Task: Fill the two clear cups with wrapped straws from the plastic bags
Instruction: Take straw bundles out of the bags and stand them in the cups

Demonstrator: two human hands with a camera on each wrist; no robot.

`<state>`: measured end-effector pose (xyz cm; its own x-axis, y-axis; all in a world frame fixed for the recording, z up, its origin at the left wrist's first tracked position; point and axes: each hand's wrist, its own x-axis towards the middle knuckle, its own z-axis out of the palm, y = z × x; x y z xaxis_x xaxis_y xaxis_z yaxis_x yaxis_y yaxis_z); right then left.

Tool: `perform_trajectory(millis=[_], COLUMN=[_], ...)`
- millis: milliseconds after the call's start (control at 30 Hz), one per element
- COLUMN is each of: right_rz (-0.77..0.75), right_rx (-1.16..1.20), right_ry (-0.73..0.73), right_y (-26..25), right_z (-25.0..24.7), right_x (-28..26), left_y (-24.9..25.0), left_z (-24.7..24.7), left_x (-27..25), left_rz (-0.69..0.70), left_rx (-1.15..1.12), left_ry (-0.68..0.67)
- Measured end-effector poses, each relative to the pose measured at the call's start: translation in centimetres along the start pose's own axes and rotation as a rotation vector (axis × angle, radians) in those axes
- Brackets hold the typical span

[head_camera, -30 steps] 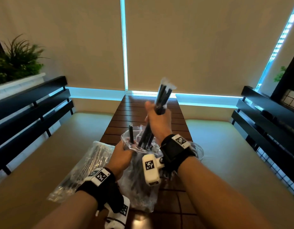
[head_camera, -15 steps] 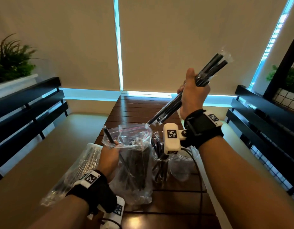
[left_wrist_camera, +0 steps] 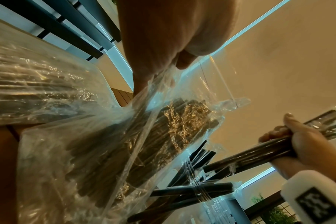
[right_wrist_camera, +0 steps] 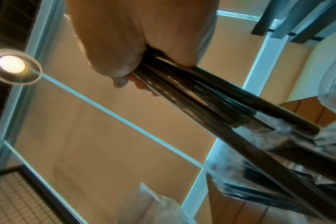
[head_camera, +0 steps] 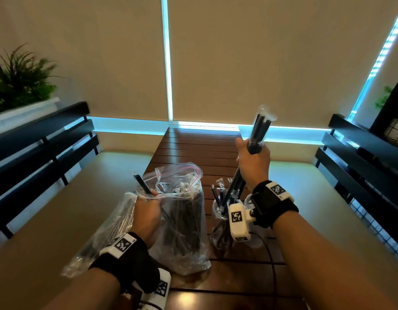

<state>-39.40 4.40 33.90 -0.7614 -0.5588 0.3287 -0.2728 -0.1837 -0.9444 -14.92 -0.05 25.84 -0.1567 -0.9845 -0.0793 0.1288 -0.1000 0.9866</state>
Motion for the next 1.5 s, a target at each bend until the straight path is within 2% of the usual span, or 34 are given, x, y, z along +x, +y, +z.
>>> perform_trajectory(millis=[100, 333, 400, 500, 700, 967, 1000, 1067, 1167, 1233, 1367, 1500], right_rz=[-0.052, 0.038, 0.064, 0.072, -0.175, -0.354, -0.384, -0.388, -0.280, -0.258, -0.328, -0.304], right_rx=[-0.077, -0.235, -0.269, -0.229, -0.164, -0.485, -0.515, -0.634, -0.857, -0.890, -0.797, -0.842], right_ry=[-0.075, -0.277, -0.295, -0.264, -0.156, -0.184, -0.222, -0.388, -0.623, -0.635, -0.534, -0.621], right_y=[2.1, 7.9, 9.1, 8.1, 4.2, 7.5, 7.2, 7.0, 9.3, 10.7, 9.4, 9.3], right_z=[0.5, 0.3, 0.0, -0.4, 0.0, -0.2, -0.2, 0.1, 0.4, 0.4, 0.4, 0.2], right_x=[-0.6, -2.9, -3.3, -3.1, -1.7, -1.7, -1.5, -1.2, -2.1, -2.7, -2.5, -2.9], left_y=[-0.1, -0.7, -0.7, -1.0, -1.5, -1.7, -1.5, -1.4, -1.3, -1.2, -1.4, -1.5], left_z=[0.1, 0.5, 0.8, 1.1, 1.8, 1.0, 1.0, 1.0, 1.2, 1.3, 0.9, 0.9], left_x=[0.0, 0.5, 0.7, 0.8, 0.5, 0.9, 0.9, 0.8, 0.4, 0.2, 0.5, 0.3], left_rz=[-0.019, -0.078, -0.074, -0.065, -0.071, -0.046, -0.044, -0.050, -0.060, -0.059, -0.043, -0.052], left_rx=[0.010, 0.015, 0.023, 0.030, 0.044, 0.047, 0.044, 0.035, 0.016, 0.018, 0.029, 0.032], left_ry=[-0.009, -0.013, -0.017, -0.016, -0.017, -0.011, -0.009, -0.007, -0.027, -0.049, -0.048, -0.036])
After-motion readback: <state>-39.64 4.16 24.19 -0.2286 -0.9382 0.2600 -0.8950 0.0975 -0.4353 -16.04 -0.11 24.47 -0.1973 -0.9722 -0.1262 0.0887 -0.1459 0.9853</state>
